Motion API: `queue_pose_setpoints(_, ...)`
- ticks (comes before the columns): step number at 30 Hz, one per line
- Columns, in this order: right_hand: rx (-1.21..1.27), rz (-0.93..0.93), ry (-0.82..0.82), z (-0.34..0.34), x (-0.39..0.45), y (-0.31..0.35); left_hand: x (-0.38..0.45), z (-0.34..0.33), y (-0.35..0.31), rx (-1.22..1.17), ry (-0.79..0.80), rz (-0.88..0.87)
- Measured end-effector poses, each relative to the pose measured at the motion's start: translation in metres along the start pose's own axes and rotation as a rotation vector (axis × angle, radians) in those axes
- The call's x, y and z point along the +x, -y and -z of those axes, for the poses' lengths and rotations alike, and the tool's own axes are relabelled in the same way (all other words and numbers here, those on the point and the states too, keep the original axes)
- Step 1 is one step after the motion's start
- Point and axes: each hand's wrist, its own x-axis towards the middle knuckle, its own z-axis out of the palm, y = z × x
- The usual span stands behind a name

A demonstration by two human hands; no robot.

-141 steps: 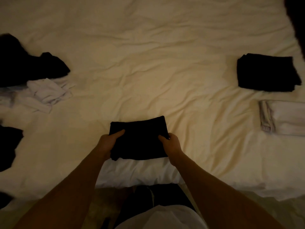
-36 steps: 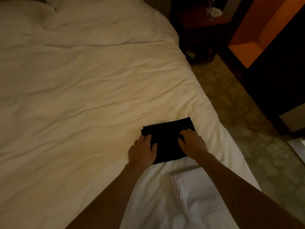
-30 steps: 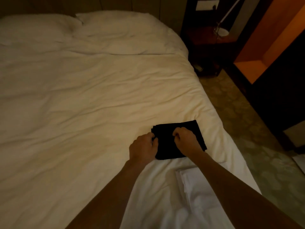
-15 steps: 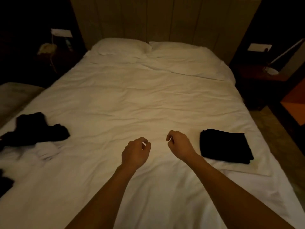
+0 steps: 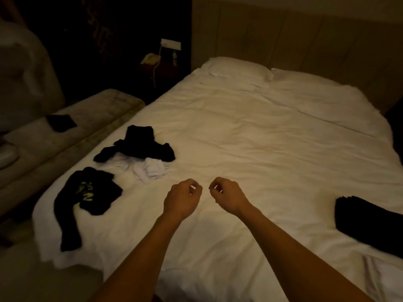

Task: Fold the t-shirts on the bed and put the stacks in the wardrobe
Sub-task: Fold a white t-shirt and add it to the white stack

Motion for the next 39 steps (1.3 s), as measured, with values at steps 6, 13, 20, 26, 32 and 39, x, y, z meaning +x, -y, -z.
queue_pose_setpoints(6,0.012,0.035,0.068,-0.037,0.029,0.037,0.002,0.028,0.042,-0.057,-0.044,0.095)
queue_pose_setpoints(13,0.026,0.106,0.157,-0.07,0.072,0.075,0.022,0.072,0.077,-0.103,-0.124,0.213)
queue_pose_setpoints(20,0.073,0.158,0.25,-0.119,0.108,0.106,0.035,0.098,0.126,-0.171,-0.18,0.328)
queue_pose_setpoints(26,0.07,0.121,0.271,-0.161,0.162,0.122,0.093,0.105,0.174,-0.168,-0.122,0.381)
queue_pose_setpoints(32,0.023,-0.039,0.325,-0.205,0.221,0.128,0.162,0.11,0.216,-0.152,0.028,0.408)
queue_pose_setpoints(39,-0.049,-0.19,0.371,-0.252,0.285,0.118,0.233,0.092,0.263,-0.086,0.135,0.42)
